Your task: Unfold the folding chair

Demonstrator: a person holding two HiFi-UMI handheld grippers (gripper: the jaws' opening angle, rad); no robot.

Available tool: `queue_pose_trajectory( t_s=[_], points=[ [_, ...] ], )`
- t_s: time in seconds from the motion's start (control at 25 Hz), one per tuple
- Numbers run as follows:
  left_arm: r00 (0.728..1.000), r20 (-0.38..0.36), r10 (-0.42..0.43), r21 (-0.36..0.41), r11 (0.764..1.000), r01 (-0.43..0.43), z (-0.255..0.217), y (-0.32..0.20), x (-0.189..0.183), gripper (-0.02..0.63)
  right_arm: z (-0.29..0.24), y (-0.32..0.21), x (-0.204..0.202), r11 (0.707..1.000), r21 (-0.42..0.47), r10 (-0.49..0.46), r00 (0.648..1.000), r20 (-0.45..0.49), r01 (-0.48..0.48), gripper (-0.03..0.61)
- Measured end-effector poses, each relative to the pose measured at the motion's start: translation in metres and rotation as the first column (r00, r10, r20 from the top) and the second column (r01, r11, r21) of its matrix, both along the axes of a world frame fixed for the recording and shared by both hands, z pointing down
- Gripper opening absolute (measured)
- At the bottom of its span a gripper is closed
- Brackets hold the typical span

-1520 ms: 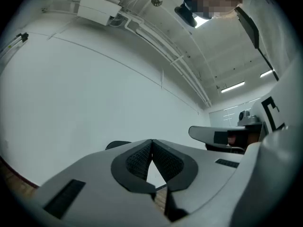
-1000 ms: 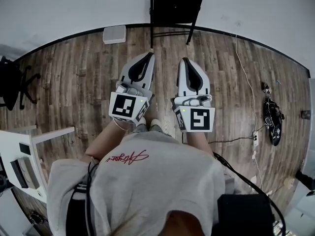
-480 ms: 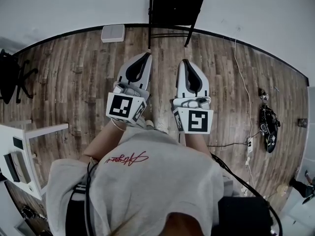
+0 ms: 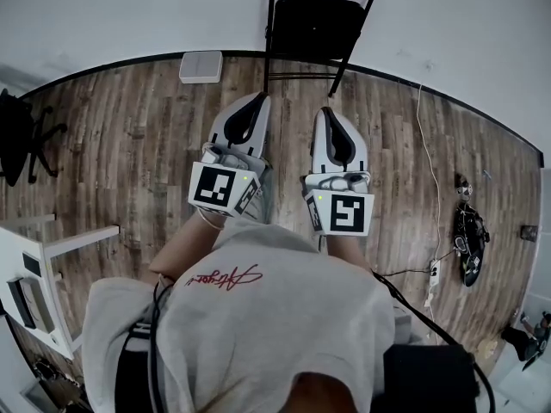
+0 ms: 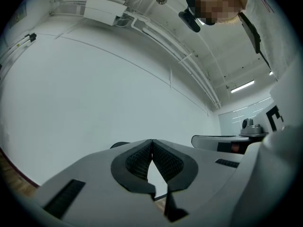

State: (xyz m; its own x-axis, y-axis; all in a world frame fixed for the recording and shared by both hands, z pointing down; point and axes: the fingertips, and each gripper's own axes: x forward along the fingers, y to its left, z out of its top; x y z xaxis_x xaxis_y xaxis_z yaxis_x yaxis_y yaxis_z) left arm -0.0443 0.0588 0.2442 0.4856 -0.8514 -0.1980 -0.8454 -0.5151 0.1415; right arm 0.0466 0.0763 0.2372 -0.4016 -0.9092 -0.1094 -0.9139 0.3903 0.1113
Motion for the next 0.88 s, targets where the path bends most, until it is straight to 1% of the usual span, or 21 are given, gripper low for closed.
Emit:
queue_pose_trajectory(
  t_s=[0.2,0.4,0.52,0.68,0.88],
  points=[
    [0.999,0.002,0.035,0.001,0.999,-0.035,0.010,-0.090,-0.001,0.015,0.009,-0.088,-0.009,1.000,-0.009,-0.002,1.000,0.000,0.002,0.017],
    [0.995,0.040,0.095,0.003,0.995,-0.096,0.011,-0.210,-0.004,0.015,0.008,-0.210,-0.022,1.000,-0.016,0.016,1.000,0.007,-0.016,0.017],
    [0.989,0.065,0.132,-0.005,0.991,-0.132,0.007,-0.272,-0.003,0.015,0.001,-0.270,-0.027,0.999,-0.018,0.038,0.999,0.018,-0.038,0.017],
    [0.988,0.074,0.132,-0.011,0.991,-0.132,-0.001,-0.333,-0.002,0.015,-0.002,-0.327,-0.029,0.998,-0.029,0.056,0.998,0.015,-0.055,0.017],
    [0.986,0.115,0.120,-0.027,0.993,-0.118,0.011,-0.376,0.005,0.017,0.010,-0.364,-0.020,0.995,-0.073,0.073,0.997,0.003,-0.073,0.017]
  ],
)
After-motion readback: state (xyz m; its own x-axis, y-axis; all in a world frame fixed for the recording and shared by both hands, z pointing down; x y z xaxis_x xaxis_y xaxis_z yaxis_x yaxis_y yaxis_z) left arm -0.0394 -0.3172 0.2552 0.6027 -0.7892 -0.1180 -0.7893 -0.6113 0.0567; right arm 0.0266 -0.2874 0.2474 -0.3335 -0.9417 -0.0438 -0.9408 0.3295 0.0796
